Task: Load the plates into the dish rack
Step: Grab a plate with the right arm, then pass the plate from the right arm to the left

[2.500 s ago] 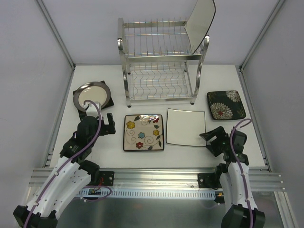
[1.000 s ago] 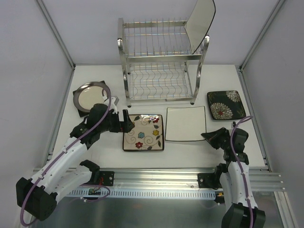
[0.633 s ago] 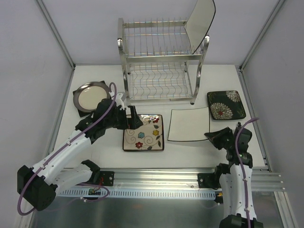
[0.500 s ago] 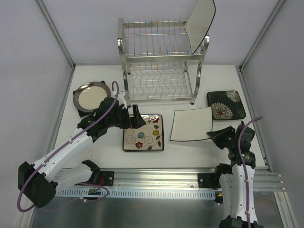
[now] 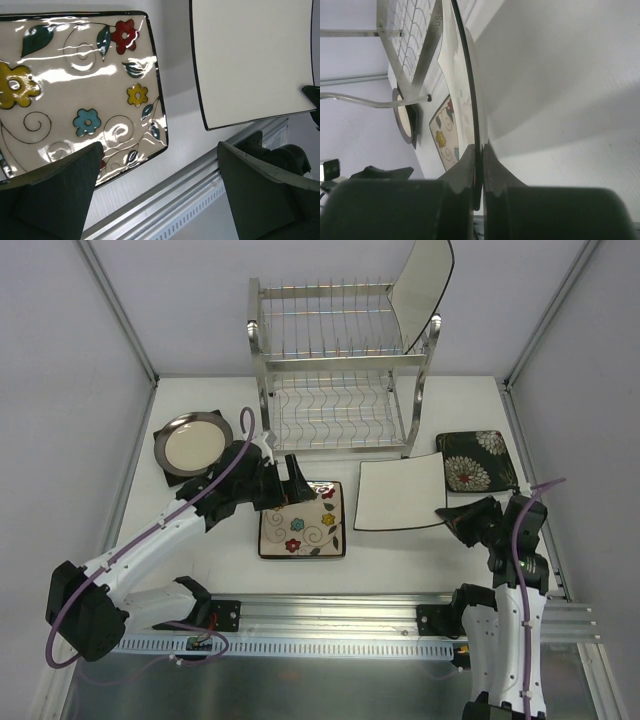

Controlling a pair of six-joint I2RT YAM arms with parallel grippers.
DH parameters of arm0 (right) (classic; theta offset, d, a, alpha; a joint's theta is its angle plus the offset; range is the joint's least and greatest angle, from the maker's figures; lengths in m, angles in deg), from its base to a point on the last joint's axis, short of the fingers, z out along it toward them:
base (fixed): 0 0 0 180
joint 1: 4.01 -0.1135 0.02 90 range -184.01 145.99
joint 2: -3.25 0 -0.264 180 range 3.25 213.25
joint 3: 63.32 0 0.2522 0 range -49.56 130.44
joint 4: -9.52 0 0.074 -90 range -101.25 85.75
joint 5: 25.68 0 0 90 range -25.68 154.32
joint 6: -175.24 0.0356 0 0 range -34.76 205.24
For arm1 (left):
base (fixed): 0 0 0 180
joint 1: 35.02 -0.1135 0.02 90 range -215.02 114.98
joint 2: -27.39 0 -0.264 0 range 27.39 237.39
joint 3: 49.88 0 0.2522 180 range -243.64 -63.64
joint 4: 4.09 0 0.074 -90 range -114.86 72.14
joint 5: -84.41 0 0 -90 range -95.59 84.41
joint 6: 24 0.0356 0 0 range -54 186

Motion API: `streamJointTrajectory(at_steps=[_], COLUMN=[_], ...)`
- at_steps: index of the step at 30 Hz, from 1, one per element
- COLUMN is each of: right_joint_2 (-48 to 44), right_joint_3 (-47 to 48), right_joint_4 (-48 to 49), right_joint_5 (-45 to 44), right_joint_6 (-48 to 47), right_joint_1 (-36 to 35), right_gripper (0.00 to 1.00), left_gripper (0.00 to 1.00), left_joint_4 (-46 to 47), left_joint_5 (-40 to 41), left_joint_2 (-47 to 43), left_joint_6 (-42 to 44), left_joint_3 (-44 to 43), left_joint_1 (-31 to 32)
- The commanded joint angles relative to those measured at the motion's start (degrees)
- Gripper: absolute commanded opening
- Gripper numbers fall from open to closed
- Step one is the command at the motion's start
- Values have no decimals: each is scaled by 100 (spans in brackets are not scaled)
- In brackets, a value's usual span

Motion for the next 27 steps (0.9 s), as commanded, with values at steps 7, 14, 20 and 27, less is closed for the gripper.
streamJointTrajectory(at_steps=[7, 14, 20, 27], right_joint_2=[4, 40, 145, 93], right_joint_3=[736, 806, 807, 763], right_joint_4=[1562, 2390, 3128, 3655], right_joint_5=[1484, 1722, 1722, 1564], right_joint_6=[729, 1064, 1354, 1538], right_joint_1=[-330, -586, -788, -946], right_gripper=[1, 1, 1, 1], left_gripper=[99, 96, 91, 82], left_joint_4=[973, 1545, 2107, 2836], left_joint_5=[-258, -424, -407, -495], left_joint_2=[381, 575, 724, 865], left_joint_6=[-925, -1268, -1514, -1980], left_joint_3=[-257, -292, -248, -170], left_joint_1=[123, 123, 140, 193])
